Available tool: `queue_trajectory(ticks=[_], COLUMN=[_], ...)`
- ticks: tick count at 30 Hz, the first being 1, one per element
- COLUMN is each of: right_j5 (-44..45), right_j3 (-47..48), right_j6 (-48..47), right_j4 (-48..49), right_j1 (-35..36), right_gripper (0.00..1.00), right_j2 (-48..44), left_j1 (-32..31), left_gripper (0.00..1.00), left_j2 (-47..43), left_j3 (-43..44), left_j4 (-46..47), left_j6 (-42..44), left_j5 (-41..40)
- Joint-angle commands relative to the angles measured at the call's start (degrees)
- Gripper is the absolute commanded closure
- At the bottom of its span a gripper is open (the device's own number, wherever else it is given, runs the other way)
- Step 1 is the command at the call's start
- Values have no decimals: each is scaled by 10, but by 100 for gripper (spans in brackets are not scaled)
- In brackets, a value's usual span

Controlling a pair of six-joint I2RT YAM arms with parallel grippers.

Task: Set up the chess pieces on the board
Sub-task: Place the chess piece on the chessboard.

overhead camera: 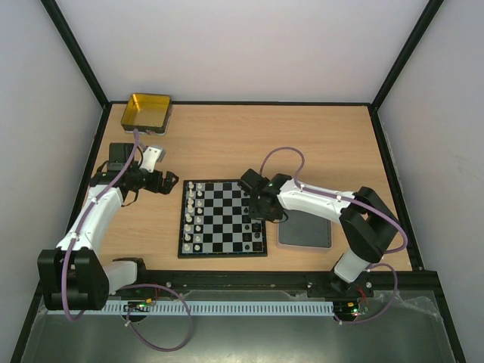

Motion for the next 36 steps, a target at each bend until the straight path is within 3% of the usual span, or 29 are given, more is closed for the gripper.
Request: queue_trajectory(ticks=[1, 18, 30, 36], right_j5=[18, 18, 48, 78], right_j3=[-3, 5, 12, 67], right_j6=[-6, -11, -9, -4], right_j4=[8, 10, -35, -80], right_j1=[-8, -12, -12, 13], right_gripper=[83, 89, 91, 91], right_j2=[5, 12, -25, -29], left_j1=[-1, -1, -1, -1], left_gripper=[1, 1, 1, 1], left_j2=[-3, -2, -2, -1], left_j3=[3, 3, 3, 3], left_j4=[-8, -8, -8, -8], left_j6=[2, 2, 3, 3], left_j5=[4, 4, 5, 6])
